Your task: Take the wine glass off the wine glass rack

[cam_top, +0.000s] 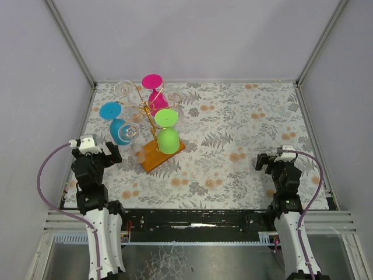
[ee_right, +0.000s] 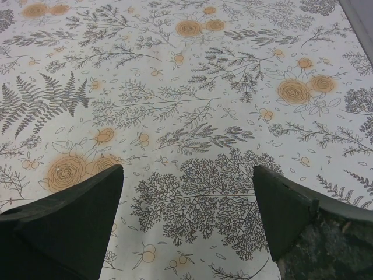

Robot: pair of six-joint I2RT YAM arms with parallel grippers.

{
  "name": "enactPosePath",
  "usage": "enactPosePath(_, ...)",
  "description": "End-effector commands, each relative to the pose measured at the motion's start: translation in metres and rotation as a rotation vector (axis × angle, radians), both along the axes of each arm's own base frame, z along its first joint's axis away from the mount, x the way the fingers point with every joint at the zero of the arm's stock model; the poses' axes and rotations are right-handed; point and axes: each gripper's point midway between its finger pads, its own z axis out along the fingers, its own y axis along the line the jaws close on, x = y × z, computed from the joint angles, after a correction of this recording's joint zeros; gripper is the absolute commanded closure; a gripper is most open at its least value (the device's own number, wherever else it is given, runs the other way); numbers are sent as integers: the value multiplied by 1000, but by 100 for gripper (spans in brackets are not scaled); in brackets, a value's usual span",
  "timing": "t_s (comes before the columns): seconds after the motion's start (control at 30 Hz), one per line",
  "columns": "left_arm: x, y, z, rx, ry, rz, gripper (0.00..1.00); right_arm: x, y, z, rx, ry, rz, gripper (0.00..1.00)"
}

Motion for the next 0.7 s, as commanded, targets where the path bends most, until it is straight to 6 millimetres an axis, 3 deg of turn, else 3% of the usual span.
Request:
enactPosePath(0.0, 3, -1, 16, 29, -52, -20, 0, -3, 2, -21, -9, 7, 19, 1)
enactPosePath(0.17, 2, 0, 23, 28, -57, -9, 0, -3, 0, -20, -7, 9, 6, 1)
enactPosePath(0.67, -8, 6, 67, 7, -64, 52, 0, -3, -5, -19, -2, 7, -28, 1)
